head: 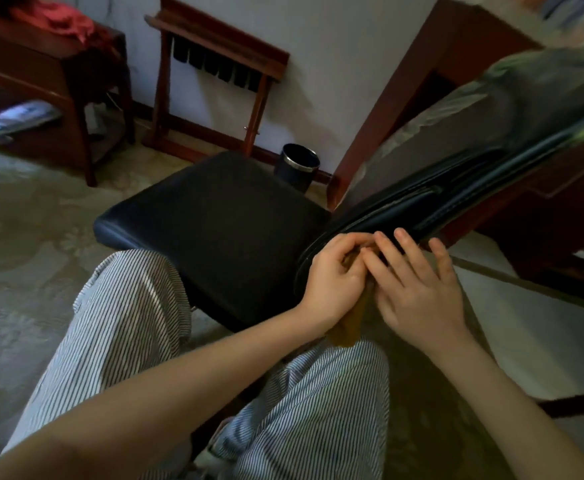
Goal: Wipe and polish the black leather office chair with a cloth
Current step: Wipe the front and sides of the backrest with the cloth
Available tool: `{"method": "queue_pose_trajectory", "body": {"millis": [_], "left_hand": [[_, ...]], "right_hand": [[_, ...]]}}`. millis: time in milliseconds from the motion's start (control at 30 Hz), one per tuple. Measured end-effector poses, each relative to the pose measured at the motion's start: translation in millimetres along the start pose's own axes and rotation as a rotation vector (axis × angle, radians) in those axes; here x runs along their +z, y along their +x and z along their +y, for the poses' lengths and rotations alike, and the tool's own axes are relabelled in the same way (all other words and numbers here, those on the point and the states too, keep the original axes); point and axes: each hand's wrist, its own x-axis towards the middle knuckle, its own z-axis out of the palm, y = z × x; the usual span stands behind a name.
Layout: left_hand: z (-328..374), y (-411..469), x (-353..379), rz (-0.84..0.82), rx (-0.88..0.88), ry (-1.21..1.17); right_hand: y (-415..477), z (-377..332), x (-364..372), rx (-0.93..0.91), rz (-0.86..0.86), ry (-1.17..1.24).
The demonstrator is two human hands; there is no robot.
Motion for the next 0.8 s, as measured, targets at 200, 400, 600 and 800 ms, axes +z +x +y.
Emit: {"method": "queue_pose_trajectory", "body": {"millis": [200, 400, 600, 800], "left_hand": [[36.8, 42.7, 24.2, -0.182, 0.113, 0.163], [47.2, 66.5, 30.3, -0.174, 0.255, 0.345], [67.8, 124.0, 41.4, -0.135, 0.365, 0.301], [112.0, 168.7, 77.7, -0.249, 0.588, 0.223]], "right_hand": [[-4.6, 61.2, -9.9, 0.031, -0.098, -0.176], [-13.4, 89.6, -16.1, -0.038, -0.223, -0.227], [5.3, 128.5, -39.8, -0.04, -0.163, -0.245], [44.1, 173.4, -58.9, -0.094, -0.137, -0.255]]}}
